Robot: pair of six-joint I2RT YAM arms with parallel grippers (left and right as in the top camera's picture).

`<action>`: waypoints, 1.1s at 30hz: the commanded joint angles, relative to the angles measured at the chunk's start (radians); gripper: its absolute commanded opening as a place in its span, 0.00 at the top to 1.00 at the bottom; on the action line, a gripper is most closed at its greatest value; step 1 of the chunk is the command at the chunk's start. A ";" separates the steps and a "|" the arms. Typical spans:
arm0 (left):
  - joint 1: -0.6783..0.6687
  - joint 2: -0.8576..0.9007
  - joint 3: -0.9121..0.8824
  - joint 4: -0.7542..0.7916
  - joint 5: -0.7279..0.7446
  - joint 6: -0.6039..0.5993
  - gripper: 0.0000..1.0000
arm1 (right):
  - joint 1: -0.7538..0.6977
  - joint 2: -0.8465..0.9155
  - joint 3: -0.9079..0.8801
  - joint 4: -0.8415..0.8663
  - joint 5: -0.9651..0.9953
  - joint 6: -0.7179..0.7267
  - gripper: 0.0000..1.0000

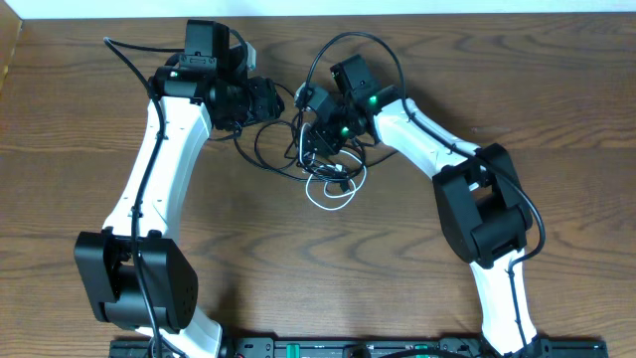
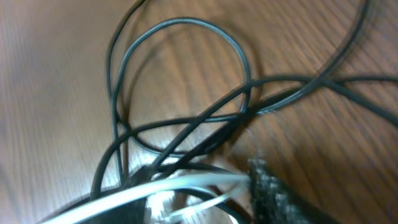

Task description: Untangle cables

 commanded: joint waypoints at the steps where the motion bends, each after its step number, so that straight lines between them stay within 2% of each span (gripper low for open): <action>1: 0.003 0.000 0.001 0.001 0.012 0.002 0.40 | -0.010 0.010 -0.007 0.032 0.092 0.158 0.85; 2: 0.003 0.000 0.001 0.001 0.012 0.002 0.40 | -0.015 0.008 -0.006 0.045 0.098 0.183 0.95; 3: 0.003 0.000 0.001 0.001 0.012 0.002 0.40 | -0.023 0.006 -0.006 0.055 0.097 0.212 0.99; 8: 0.003 0.000 0.001 0.001 0.012 0.002 0.40 | -0.090 -0.046 0.019 0.043 0.056 0.354 0.99; 14: 0.003 0.000 0.001 0.001 0.012 0.002 0.40 | -0.207 -0.227 0.029 -0.012 -0.059 0.358 0.99; 19: 0.003 0.000 0.001 0.001 0.012 0.002 0.40 | -0.323 -0.418 0.029 -0.070 -0.084 0.366 0.99; 23: 0.003 0.000 0.001 0.002 0.012 0.002 0.40 | -0.428 -0.537 0.029 -0.130 -0.084 0.426 0.99; 28: 0.003 0.000 0.001 0.003 0.011 0.002 0.40 | -0.475 -0.554 0.024 -0.221 -0.084 0.511 0.99; 30: 0.003 0.000 0.001 0.003 0.004 0.002 0.40 | -0.466 -0.534 0.015 -0.254 -0.084 0.549 0.96; 33: 0.003 0.000 0.001 0.003 -0.003 0.002 0.40 | -0.431 -0.484 0.000 -0.282 -0.086 0.605 0.83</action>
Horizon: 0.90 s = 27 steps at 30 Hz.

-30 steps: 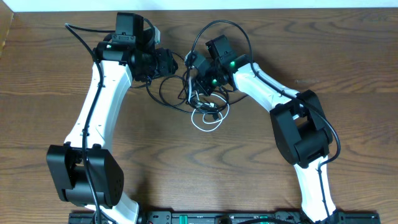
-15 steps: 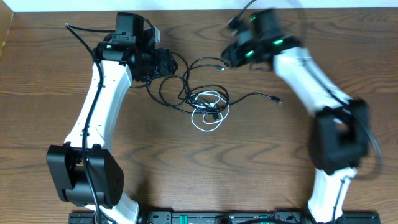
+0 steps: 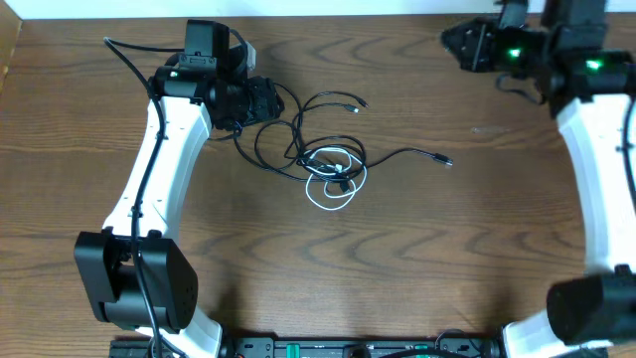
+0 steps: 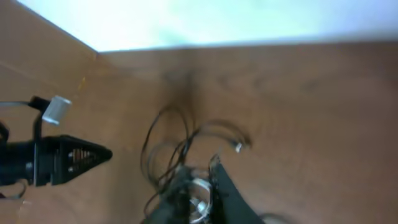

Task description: Untangle cables

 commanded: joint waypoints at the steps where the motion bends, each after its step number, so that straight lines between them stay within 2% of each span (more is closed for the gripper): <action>1: 0.002 0.000 0.001 0.001 -0.002 0.002 0.40 | 0.049 0.080 -0.032 -0.021 -0.027 0.087 0.78; 3: 0.002 0.000 0.001 0.001 -0.002 0.002 0.40 | 0.082 0.129 -0.033 -0.027 -0.069 0.084 0.67; 8: 0.002 0.000 0.001 0.000 -0.002 0.002 0.40 | 0.146 0.232 -0.033 -0.027 -0.106 0.010 0.56; 17: 0.002 0.000 0.001 0.000 -0.002 0.002 0.40 | 0.246 0.387 -0.033 -0.071 -0.111 -0.086 0.55; 22: 0.002 0.000 0.001 0.000 -0.002 0.002 0.40 | 0.284 0.402 -0.033 -0.110 -0.109 -0.255 0.43; 27: 0.002 0.000 0.001 0.000 -0.002 0.001 0.40 | 0.312 0.404 -0.033 -0.152 0.012 -0.350 0.39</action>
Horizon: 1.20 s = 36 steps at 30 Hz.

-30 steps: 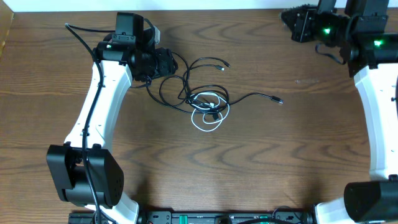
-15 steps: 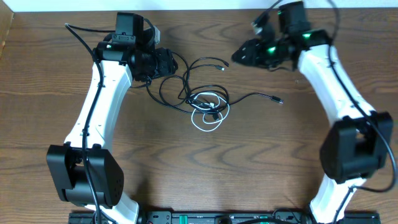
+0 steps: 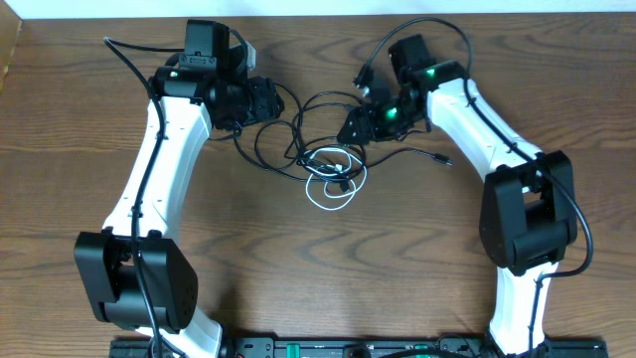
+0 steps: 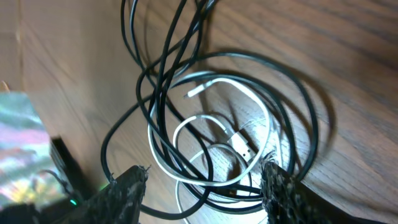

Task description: Untangle cables

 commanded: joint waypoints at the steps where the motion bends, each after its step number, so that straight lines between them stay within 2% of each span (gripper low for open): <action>1: 0.003 0.000 0.001 0.000 -0.002 0.002 0.40 | 0.020 -0.002 -0.001 -0.026 0.117 -0.127 0.39; 6: 0.003 0.000 0.001 0.000 -0.002 0.002 0.40 | 0.048 -0.002 -0.002 -0.062 0.138 -0.291 0.38; 13: 0.003 0.000 0.001 0.000 -0.002 0.002 0.40 | 0.114 0.001 -0.005 -0.100 0.179 -0.428 0.40; 19: 0.003 0.000 0.001 0.000 -0.002 0.002 0.40 | 0.173 0.031 -0.005 -0.100 0.249 -0.428 0.42; 25: 0.003 0.000 0.001 0.000 -0.002 0.002 0.39 | 0.204 0.089 -0.005 -0.085 0.290 -0.423 0.50; 36: 0.003 0.000 0.001 0.000 -0.002 0.002 0.40 | 0.204 0.098 -0.005 -0.079 0.294 -0.415 0.58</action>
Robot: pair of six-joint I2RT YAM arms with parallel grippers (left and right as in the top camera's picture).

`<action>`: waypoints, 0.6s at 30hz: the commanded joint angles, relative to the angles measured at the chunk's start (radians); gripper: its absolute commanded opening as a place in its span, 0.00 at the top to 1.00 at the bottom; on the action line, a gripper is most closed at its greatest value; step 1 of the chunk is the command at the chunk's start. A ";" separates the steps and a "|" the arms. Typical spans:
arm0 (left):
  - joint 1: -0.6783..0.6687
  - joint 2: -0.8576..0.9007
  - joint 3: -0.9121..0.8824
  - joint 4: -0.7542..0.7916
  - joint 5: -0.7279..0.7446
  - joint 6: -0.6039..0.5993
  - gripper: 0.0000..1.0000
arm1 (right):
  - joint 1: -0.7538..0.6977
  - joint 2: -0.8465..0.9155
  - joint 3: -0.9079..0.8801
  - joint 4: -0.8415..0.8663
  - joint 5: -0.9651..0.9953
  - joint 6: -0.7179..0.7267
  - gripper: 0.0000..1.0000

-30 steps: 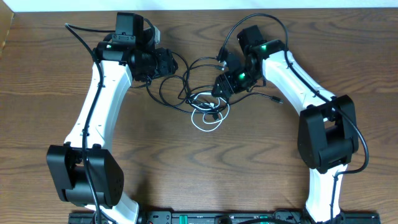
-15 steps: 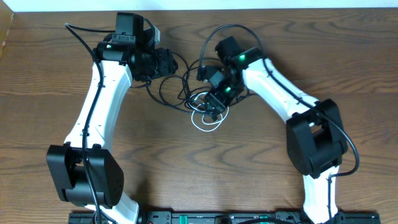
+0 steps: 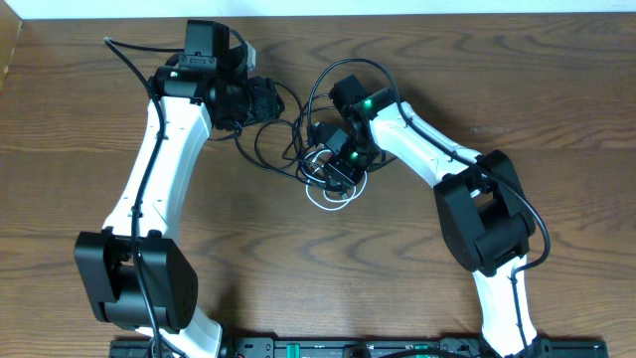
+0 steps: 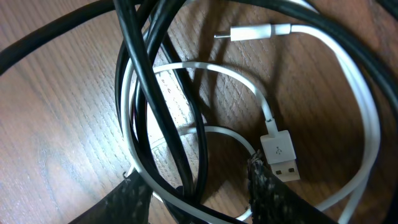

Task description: Untangle cables

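A tangle of black cable (image 3: 260, 149) and thin white cable (image 3: 333, 204) lies at the table's middle back. My right gripper (image 3: 338, 167) is down on the tangle's centre. In the right wrist view it (image 4: 202, 200) is open, its fingers (image 4: 273, 194) on either side of two black strands (image 4: 143, 74) and a white loop (image 4: 367, 124). The white USB plug (image 4: 280, 155) lies just beside the right finger, and a small white connector (image 4: 252, 31) lies further off. My left gripper (image 3: 264, 99) sits at the tangle's left end, apparently shut on a black strand.
Brown wooden table (image 3: 328, 278); its back edge (image 3: 328, 14) runs just behind both arms. The arm bases stand at the front left (image 3: 139, 288) and front right (image 3: 492, 229).
My right gripper was open above the right side of the tangle. Now it is lower and further left, its fingers straddling the strands at the centre. The left arm has not moved.
At first my right gripper was low in the tangle against the white cable. Then it was high at the back right corner, with two black ends lying spread to the right. Then it hung open over the tangle, and now it is down among the strands.
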 commanded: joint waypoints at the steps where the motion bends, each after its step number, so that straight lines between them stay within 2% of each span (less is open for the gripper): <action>1: 0.002 0.000 0.001 0.000 -0.002 0.002 0.39 | 0.003 0.004 -0.001 0.003 0.011 -0.006 0.61; 2: 0.002 0.000 0.001 0.000 -0.002 0.002 0.39 | 0.003 0.004 -0.001 0.003 0.012 -0.006 0.63; 5: 0.002 0.000 0.001 0.000 -0.002 0.002 0.39 | 0.003 0.004 0.002 0.003 0.019 0.010 0.79; 10: 0.002 0.000 0.001 0.001 -0.002 0.002 0.39 | -0.009 -0.003 0.037 -0.020 0.018 0.075 0.97; 18: 0.000 0.000 0.001 0.000 -0.001 0.000 0.40 | -0.042 -0.054 0.201 -0.146 0.004 0.115 0.99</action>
